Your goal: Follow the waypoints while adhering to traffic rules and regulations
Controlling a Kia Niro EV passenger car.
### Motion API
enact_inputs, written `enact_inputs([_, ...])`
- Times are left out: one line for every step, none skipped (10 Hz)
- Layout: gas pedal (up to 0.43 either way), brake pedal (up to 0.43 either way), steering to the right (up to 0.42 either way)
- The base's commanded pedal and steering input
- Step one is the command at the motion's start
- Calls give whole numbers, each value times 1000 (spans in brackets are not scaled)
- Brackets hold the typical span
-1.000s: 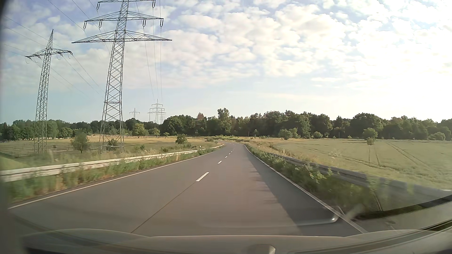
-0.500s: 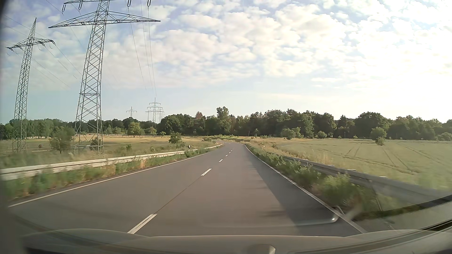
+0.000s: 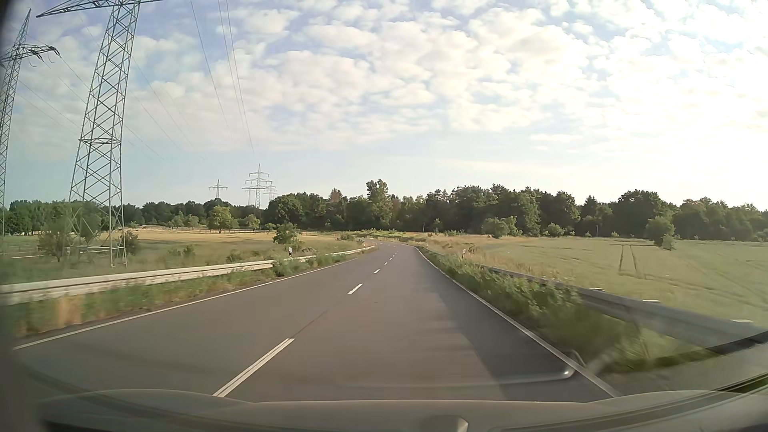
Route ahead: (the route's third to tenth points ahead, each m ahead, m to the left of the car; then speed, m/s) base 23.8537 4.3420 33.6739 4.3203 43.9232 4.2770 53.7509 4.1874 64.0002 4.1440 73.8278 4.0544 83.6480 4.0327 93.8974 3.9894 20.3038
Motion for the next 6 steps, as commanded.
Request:
enact_inputs([150, 30, 2])
enact_inputs([130, 30, 2])
enact_inputs([110, 30, 2])
enact_inputs([87, 30, 2])
enact_inputs([59, 30, 2])
enact_inputs([39, 30, 2])
